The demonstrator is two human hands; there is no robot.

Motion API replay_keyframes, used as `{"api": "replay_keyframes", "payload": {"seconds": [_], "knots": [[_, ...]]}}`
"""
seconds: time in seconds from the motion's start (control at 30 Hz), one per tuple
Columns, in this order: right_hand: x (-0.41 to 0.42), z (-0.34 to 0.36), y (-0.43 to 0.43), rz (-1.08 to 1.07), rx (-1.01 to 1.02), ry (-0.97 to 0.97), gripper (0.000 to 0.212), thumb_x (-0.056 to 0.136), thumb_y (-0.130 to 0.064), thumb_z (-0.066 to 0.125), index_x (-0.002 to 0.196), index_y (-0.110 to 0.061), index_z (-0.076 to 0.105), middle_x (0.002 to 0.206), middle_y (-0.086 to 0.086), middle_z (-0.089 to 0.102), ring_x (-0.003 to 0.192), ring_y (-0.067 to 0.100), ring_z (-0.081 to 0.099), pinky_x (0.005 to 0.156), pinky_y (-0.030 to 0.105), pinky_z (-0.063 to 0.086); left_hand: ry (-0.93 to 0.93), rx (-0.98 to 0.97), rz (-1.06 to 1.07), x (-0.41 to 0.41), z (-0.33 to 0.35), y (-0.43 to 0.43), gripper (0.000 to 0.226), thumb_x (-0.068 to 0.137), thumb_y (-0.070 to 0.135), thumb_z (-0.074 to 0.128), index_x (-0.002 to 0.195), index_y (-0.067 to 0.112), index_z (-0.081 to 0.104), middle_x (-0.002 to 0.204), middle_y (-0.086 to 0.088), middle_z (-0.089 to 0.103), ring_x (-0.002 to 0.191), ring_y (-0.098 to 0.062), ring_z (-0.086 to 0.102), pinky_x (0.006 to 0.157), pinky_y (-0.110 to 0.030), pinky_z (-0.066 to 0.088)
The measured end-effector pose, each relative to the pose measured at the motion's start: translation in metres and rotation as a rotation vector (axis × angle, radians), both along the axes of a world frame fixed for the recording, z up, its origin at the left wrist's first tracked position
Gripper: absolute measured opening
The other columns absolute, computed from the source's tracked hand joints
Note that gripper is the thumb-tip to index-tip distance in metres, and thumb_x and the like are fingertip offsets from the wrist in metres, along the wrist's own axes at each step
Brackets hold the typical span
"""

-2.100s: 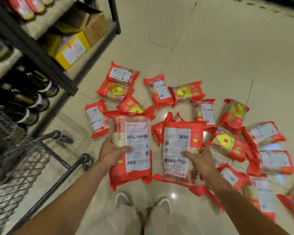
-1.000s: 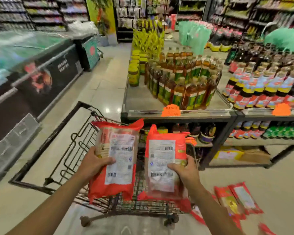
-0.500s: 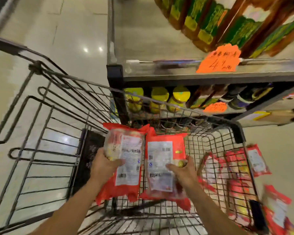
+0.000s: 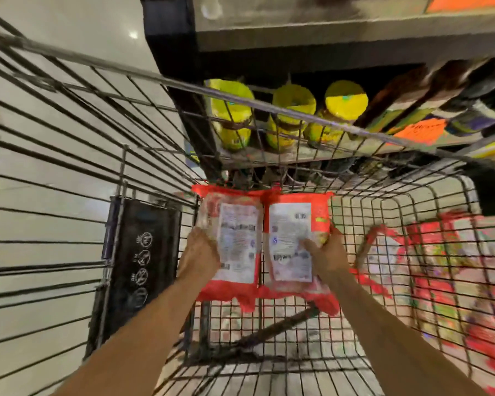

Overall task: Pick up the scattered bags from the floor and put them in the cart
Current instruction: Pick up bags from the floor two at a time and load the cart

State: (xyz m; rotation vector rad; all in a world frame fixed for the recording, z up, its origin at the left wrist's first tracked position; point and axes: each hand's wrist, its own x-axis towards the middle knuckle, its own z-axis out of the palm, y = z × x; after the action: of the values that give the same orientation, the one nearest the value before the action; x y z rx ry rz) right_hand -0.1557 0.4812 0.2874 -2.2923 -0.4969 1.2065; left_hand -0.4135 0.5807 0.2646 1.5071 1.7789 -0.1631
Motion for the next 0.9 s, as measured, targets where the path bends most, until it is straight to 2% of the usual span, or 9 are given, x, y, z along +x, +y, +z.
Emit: {"api": "replay_keyframes", "payload": {"seconds": [0.1,0.17,0.3,0.4,0.5,0.6,0.7,0.77,0.9], "knots": [[0.009,-0.025,-0.004,0.046,-0.071,0.003,0.081,0.068,-0.064,0.079,0.130,-0.031,0.038,0.115,0.001,0.068,0.084,0.018,0.074,0.065,0.041,0.063,0.122,-0.004,-0.146,0.010,0.027,0.009,0.048,0.095,0.018,0.051,0.139,-0.002,0.046,0.133,-0.019,0.058,0.112,-0.037,0.065,0.093,-0.049,0.056],[0.016,-0.047,-0.013,0.128,-0.130,-0.095,0.097,0.049,-0.092,0.061,0.124,-0.037,0.036,0.113,-0.001,0.066,0.087,0.026,0.072,0.068,0.050,0.063,0.184,-0.012,-0.253,0.016,0.051,0.007,0.062,0.096,0.016,0.058,0.151,0.002,0.032,0.147,-0.016,0.046,0.126,-0.039,0.056,0.103,-0.051,0.050],[-0.010,0.074,-0.013,0.401,-0.167,-0.292,0.081,0.074,-0.080,0.049,0.131,-0.028,0.024,0.128,0.012,0.058,0.107,0.036,0.064,0.082,0.053,0.058,0.178,0.048,-0.473,0.022,0.114,0.002,0.062,0.093,0.037,0.060,0.146,0.010,0.041,0.137,-0.017,0.056,0.118,-0.036,0.061,0.095,-0.049,0.056],[-0.023,0.173,-0.027,0.570,-0.115,-0.469,0.076,0.089,-0.061,0.056,0.145,-0.016,0.030,0.145,0.012,0.046,0.130,0.033,0.048,0.106,0.050,0.043,0.268,0.189,-0.725,0.040,0.200,-0.009,0.068,0.098,0.048,0.050,0.153,0.012,0.035,0.157,-0.015,0.041,0.134,-0.034,0.051,0.103,-0.046,0.050],[-0.022,0.257,-0.057,0.625,-0.110,-0.636,0.080,0.091,-0.066,0.049,0.153,-0.018,0.030,0.154,0.011,0.039,0.141,0.032,0.036,0.113,0.047,0.031,0.252,0.434,-0.924,0.065,0.280,-0.034,0.060,0.096,0.047,0.054,0.146,0.016,0.045,0.150,-0.009,0.049,0.133,-0.032,0.050,0.108,-0.046,0.044],[-0.012,0.324,-0.108,0.613,-0.108,-0.749,0.081,0.091,-0.069,0.040,0.155,-0.020,0.030,0.161,0.015,0.031,0.147,0.032,0.029,0.116,0.048,0.025,0.225,0.531,-1.116,0.097,0.349,-0.079,0.072,0.097,0.051,0.051,0.157,0.015,0.033,0.163,-0.011,0.036,0.145,-0.032,0.039,0.117,-0.045,0.035],[-0.003,0.383,-0.187,0.490,-0.125,-0.795,0.084,0.086,-0.073,0.030,0.151,-0.020,0.037,0.151,0.011,0.046,0.138,0.031,0.040,0.110,0.046,0.032,0.168,0.610,-1.232,0.127,0.402,-0.145,0.075,0.096,0.051,0.053,0.158,0.014,0.032,0.163,-0.012,0.035,0.145,-0.032,0.038,0.117,-0.045,0.034],[0.005,0.407,-0.254,0.386,-0.118,-0.813,0.083,0.082,-0.070,0.027,0.148,-0.021,0.039,0.143,0.009,0.052,0.131,0.032,0.046,0.107,0.047,0.034,0.127,0.701,-1.288,0.147,0.425,-0.193,0.074,0.087,0.048,0.063,0.149,0.011,0.046,0.153,-0.015,0.049,0.136,-0.035,0.050,0.110,-0.046,0.044],[0.014,0.430,-0.405,0.133,-0.098,-0.856,0.063,0.078,-0.059,0.060,0.128,-0.022,0.050,0.116,0.010,0.068,0.102,0.036,0.065,0.083,0.046,0.050,-0.024,0.784,-1.380,0.183,0.445,-0.297,0.060,0.069,0.050,0.056,0.110,0.008,0.069,0.108,-0.017,0.072,0.095,-0.038,0.070,0.077,-0.047,0.059]]}}
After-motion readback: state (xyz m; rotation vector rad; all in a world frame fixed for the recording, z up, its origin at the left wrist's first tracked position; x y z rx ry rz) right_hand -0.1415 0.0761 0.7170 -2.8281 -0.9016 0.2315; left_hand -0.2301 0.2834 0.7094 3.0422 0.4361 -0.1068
